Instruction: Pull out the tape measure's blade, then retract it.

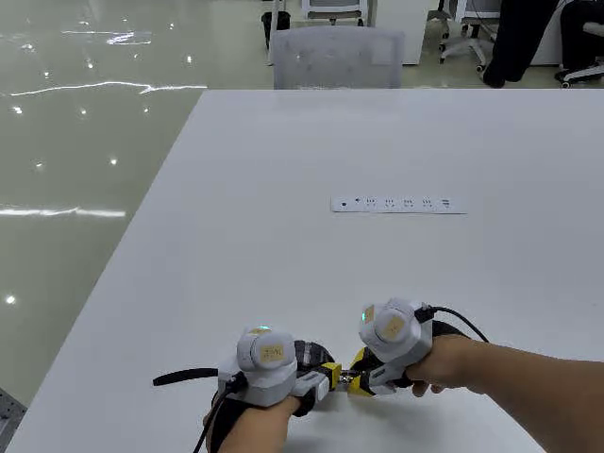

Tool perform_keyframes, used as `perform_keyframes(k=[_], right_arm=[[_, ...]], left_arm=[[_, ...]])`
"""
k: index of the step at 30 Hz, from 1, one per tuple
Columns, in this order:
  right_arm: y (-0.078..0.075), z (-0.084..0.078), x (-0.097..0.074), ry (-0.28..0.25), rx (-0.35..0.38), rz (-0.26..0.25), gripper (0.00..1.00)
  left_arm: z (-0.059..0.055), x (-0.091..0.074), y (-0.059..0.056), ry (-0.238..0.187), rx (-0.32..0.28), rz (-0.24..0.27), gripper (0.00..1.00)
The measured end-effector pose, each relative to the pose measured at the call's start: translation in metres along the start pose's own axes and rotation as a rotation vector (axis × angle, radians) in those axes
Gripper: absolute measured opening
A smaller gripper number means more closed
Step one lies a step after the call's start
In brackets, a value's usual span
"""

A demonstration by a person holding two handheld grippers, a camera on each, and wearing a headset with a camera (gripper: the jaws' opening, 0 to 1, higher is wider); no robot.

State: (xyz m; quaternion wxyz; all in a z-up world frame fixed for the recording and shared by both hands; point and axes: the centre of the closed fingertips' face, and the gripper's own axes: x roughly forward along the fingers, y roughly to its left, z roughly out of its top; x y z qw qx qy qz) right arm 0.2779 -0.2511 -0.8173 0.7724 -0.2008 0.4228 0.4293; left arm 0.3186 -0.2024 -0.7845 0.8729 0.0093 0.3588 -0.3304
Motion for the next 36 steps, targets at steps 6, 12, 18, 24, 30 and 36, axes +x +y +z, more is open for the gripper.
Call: perform_keyframes(k=[6, 12, 18, 24, 30, 36], right_arm=[[0.0, 0.0, 0.0, -0.014, -0.017, 0.002, 0.15], [-0.001, -0.007, -0.004, -0.012, -0.04, 0.001, 0.16], [-0.001, -0.003, -0.001, -0.021, -0.023, -0.007, 0.14], [0.004, 0.011, 0.01, -0.025, -0.04, -0.012, 0.13], [0.003, 0.013, 0.013, -0.018, -0.048, -0.004, 0.13], [0.004, 0.012, 0.012, -0.014, -0.047, 0.002, 0.14]], left_arm=[[0.0, 0.0, 0.0, 0.0, 0.001, 0.0, 0.58], [0.0, 0.0, 0.0, 0.0, 0.001, -0.001, 0.58], [0.0, 0.0, 0.0, -0.004, -0.007, -0.002, 0.58], [0.0, -0.001, 0.0, 0.0, -0.004, -0.007, 0.58], [0.0, -0.001, 0.0, 0.002, -0.005, -0.008, 0.58], [0.0, -0.001, 0.0, 0.002, -0.006, -0.008, 0.58]])
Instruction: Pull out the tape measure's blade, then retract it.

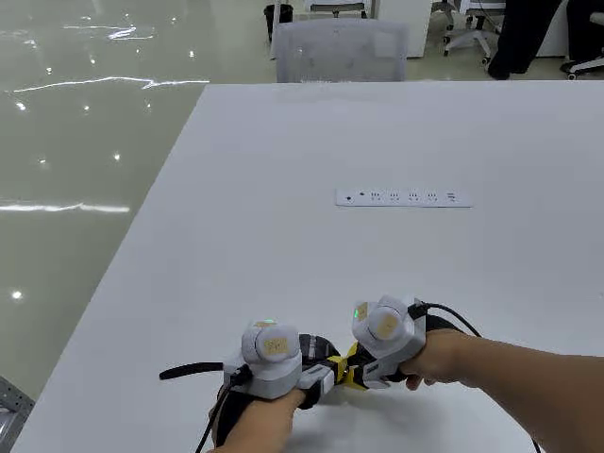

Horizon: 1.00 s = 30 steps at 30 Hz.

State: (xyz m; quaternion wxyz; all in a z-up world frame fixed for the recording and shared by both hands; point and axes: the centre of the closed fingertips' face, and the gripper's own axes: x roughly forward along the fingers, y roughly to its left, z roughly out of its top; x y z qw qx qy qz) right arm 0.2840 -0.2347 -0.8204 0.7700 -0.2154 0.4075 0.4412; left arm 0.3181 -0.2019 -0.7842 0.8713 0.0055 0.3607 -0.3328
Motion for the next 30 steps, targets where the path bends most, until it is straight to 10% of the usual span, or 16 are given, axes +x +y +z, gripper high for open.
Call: perform_keyframes(k=[25, 30], right_arm=[[0.001, -0.003, -0.001, 0.001, 0.054, -0.052, 0.17], [-0.005, 0.002, -0.015, -0.089, 0.152, -0.121, 0.28]], left_arm=[[-0.002, -0.001, -0.002, 0.027, 0.029, -0.048, 0.6], [0.0, -0.008, 0.006, 0.022, 0.09, -0.058, 0.67]])
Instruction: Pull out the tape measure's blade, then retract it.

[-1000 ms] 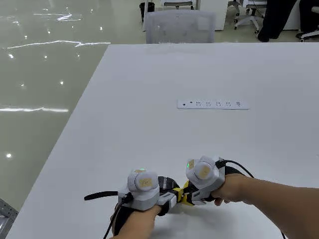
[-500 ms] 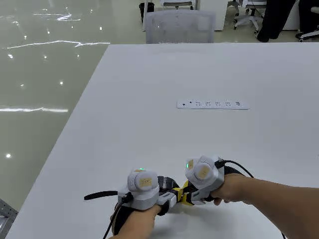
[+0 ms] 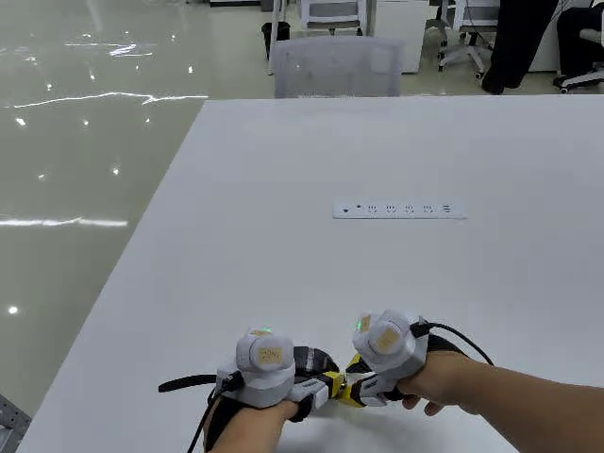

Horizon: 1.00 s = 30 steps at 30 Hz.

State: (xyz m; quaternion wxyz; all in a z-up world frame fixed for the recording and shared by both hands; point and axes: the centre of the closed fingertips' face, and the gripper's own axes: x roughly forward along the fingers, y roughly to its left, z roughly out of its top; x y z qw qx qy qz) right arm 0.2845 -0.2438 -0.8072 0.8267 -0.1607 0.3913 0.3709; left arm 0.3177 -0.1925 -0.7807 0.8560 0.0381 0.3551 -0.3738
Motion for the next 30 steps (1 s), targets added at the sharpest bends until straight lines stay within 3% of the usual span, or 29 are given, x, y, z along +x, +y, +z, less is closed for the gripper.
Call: perform_keyframes(k=[3, 6, 8, 10, 14, 16, 21, 23, 26, 30], right_arm=[[-0.001, -0.005, -0.016, -0.029, 0.036, -0.022, 0.31], [-0.005, -0.015, -0.033, -0.053, 0.079, -0.063, 0.35], [-0.007, -0.018, -0.048, -0.105, 0.111, -0.097, 0.4], [-0.008, -0.028, -0.062, -0.12, 0.135, -0.124, 0.43], [-0.011, -0.049, -0.094, -0.164, 0.211, -0.194, 0.54], [-0.01, -0.052, -0.11, -0.205, 0.242, -0.217, 0.59], [-0.007, -0.075, -0.151, -0.22, 0.264, -0.28, 0.7], [-0.006, -0.084, -0.165, -0.222, 0.268, -0.307, 0.72], [-0.007, -0.096, -0.185, -0.225, 0.27, -0.349, 0.75], [-0.005, -0.106, -0.216, -0.267, 0.299, -0.409, 0.79]], left_arm=[[-0.003, -0.008, 0.008, -0.005, 0.023, -0.04, 0.71], [-0.006, -0.017, 0.024, -0.019, 0.082, -0.042, 0.91], [-0.01, -0.024, 0.035, -0.009, 0.096, -0.047, 0.95], [-0.011, -0.032, 0.04, -0.018, 0.122, -0.081, 0.99], [-0.008, -0.05, 0.048, -0.035, 0.174, -0.11, 1.0], [-0.008, -0.057, 0.049, -0.035, 0.234, -0.126, 1.0], [-0.002, -0.078, 0.056, -0.057, 0.2, -0.156, 1.0], [0.003, -0.088, 0.053, -0.096, 0.189, -0.198, 1.0], [0.002, -0.102, 0.058, -0.097, 0.224, -0.181, 1.0], [0.006, -0.12, 0.064, -0.124, 0.212, -0.178, 1.0]])
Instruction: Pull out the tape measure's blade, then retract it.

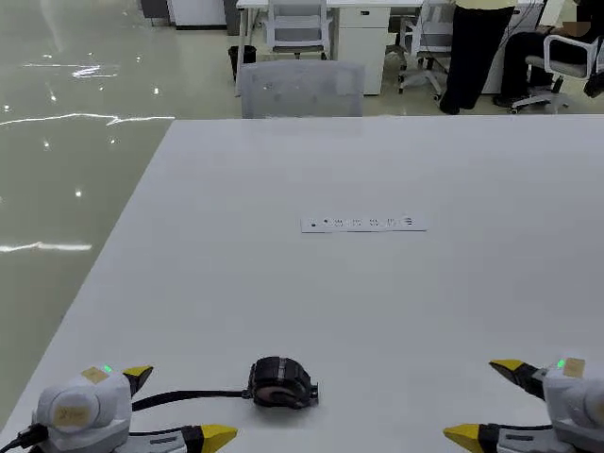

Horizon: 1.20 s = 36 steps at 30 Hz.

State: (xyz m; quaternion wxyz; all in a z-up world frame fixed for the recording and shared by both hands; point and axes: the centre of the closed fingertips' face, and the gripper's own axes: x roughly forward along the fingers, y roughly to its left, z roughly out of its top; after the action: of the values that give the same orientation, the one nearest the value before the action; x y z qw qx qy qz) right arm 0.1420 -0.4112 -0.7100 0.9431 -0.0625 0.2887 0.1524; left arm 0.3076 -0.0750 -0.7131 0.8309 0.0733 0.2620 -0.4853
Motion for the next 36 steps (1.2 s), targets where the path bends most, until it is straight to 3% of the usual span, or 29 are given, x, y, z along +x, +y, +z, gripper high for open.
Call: perform_keyframes(k=[3, 7, 10, 12, 14, 17, 20, 25, 36], right_arm=[[-0.003, -0.007, -0.019, -0.014, 0.02, -0.023, 0.84], [-0.005, -0.023, -0.037, -0.007, 0.015, -0.04, 0.9], [-0.002, -0.032, -0.045, 0.008, 0.021, -0.051, 0.93], [0.002, -0.036, -0.049, 0.02, 0.005, -0.05, 0.94], [0.0, -0.043, -0.053, 0.038, -0.008, -0.059, 0.94], [-0.003, -0.042, -0.061, 0.032, 0.004, -0.075, 0.95], [-0.006, -0.04, -0.066, 0.021, 0.013, -0.091, 0.95], [-0.005, -0.042, -0.07, 0.033, 0.0, -0.094, 0.95], [-0.006, -0.043, -0.076, 0.027, 0.011, -0.101, 0.97]], left_arm=[[0.004, -0.011, 0.0, -0.026, 0.004, 0.0, 1.0], [0.001, -0.023, -0.001, -0.016, 0.026, 0.004, 1.0], [-0.003, -0.031, 0.001, -0.01, 0.027, 0.003, 1.0], [-0.01, -0.036, 0.004, 0.014, 0.06, -0.001, 1.0], [-0.01, -0.041, 0.006, -0.003, 0.036, 0.004, 1.0], [-0.012, -0.045, 0.014, -0.011, 0.017, 0.029, 1.0], [-0.016, -0.046, 0.015, -0.004, 0.005, 0.037, 1.0], [-0.02, -0.041, 0.006, 0.01, 0.002, 0.003, 1.0], [-0.01, -0.042, 0.01, -0.015, -0.013, 0.014, 1.0]])
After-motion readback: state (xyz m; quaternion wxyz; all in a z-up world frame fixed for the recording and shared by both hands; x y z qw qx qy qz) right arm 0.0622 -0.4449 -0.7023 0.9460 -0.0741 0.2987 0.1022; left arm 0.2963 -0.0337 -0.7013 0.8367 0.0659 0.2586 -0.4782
